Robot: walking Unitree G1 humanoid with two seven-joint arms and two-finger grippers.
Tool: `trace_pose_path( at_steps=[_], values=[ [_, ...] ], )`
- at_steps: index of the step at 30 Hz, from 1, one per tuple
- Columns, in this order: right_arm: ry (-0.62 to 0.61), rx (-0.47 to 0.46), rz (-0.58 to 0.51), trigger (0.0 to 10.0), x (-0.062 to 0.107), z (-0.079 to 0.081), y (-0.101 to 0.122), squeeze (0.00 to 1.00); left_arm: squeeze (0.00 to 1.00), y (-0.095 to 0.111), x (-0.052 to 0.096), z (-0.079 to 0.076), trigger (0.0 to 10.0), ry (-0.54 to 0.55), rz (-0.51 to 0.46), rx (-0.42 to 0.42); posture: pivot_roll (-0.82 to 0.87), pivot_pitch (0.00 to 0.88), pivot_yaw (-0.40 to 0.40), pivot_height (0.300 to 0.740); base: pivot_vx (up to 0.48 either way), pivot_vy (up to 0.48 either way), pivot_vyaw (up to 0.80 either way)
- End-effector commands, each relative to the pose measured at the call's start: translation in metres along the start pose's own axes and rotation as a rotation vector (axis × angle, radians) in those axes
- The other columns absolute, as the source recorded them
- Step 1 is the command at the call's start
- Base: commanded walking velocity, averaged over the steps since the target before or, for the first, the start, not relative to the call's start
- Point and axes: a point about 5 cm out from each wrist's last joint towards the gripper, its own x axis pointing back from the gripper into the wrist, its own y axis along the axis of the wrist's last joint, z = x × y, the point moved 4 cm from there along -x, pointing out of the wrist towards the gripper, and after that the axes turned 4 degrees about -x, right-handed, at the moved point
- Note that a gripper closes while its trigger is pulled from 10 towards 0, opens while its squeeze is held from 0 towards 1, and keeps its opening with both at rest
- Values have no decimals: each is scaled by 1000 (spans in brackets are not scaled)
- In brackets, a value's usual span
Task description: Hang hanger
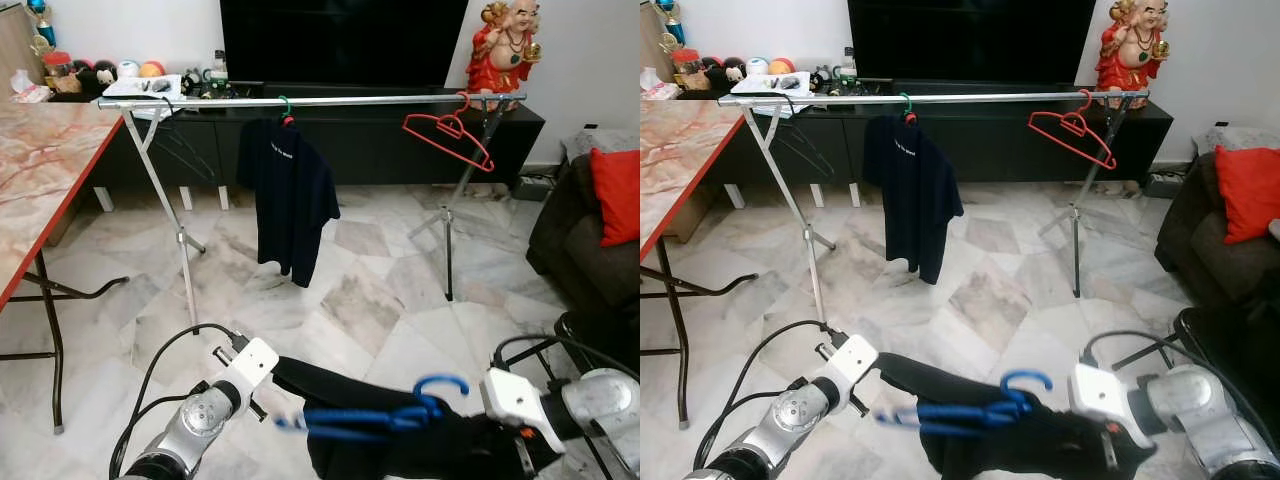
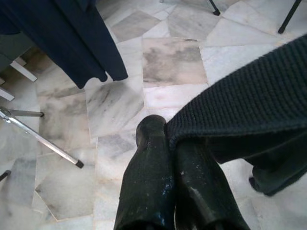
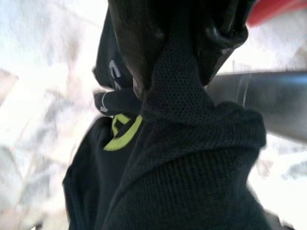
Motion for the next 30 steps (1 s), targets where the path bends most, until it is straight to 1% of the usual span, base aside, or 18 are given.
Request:
trace_pose_path(
  at_steps=[1, 2, 4, 6, 9, 10, 11, 14, 20, 23, 25, 27, 28, 29, 30],
  values=[
    [-33, 4, 72, 0, 13, -3, -11, 0, 0, -9, 4, 10, 0, 37, 32, 10, 40, 43, -33, 740, 0, 0, 0],
    [-66, 5, 71, 0, 13, -8, -10, 0, 0, -8, 4, 10, 0, 37, 31, 10, 40, 43, -33, 740, 0, 0, 0],
    [-88, 7, 69, 0, 13, -10, -9, 0, 0, -8, 4, 10, 0, 37, 31, 10, 39, 43, -33, 740, 0, 0, 0],
    [-145, 19, 66, 0, 13, -18, -6, 0, 0, -8, 4, 10, 0, 35, 31, 11, 39, 43, -34, 740, 0, 0, 0],
    [-296, 42, 36, 0, 13, -39, 2, 0, 0, -8, 4, 9, 0, 29, 32, 10, 42, 42, -35, 740, 0, 0, 0],
    [-296, 42, 36, 0, 13, -39, 2, 0, 0, -8, 4, 9, 0, 29, 32, 10, 42, 42, -35, 740, 0, 0, 0],
    [-348, 35, 10, 0, 14, -46, 7, 0, 0, -9, 4, 8, 0, 25, 33, 8, 42, 42, -35, 740, 0, 0, 0],
    [-404, 17, -44, 0, 14, -54, 15, 0, 0, -11, 5, 6, 0, 6, 39, -7, 42, 42, -35, 740, 0, 0, 0],
    [-379, 19, -35, 0, 4, -51, 14, 0, 0, -9, 4, 1, 0, -27, 29, -21, 44, 40, -37, 740, 0, 0, 0],
    [-332, 27, -10, 0, -5, -44, 9, 0, 0, -1, 3, -2, 0, -63, -2, -25, 46, 42, -37, 740, 0, 0, 0],
    [-311, 34, 11, 0, -10, -40, 6, 0, 0, 5, 1, 0, 0, -68, -23, -23, 47, 44, -37, 740, 0, 0, 0],
    [-302, 38, 50, 0, -16, -37, 0, 0, 0, 17, -1, 4, 0, -77, -66, 4, 47, 44, -37, 740, 0, 0, 0],
    [-305, 38, 73, 0, -20, -36, -4, 0, 0, 25, -2, 4, 0, -94, -99, 25, 47, 44, -37, 740, 0, 0, 0],
    [-307, 39, 82, 0, -22, -36, -5, 0, 0, 29, -2, 4, 0, -108, -114, 29, 51, 47, -37, 740, 0, 0, 0],
    [-316, 35, 98, 0, -25, -36, -8, 0, 0, 38, -2, 1, 0, -149, -151, 36, 54, 48, -38, 740, 0, 0, 0]
  ],
)
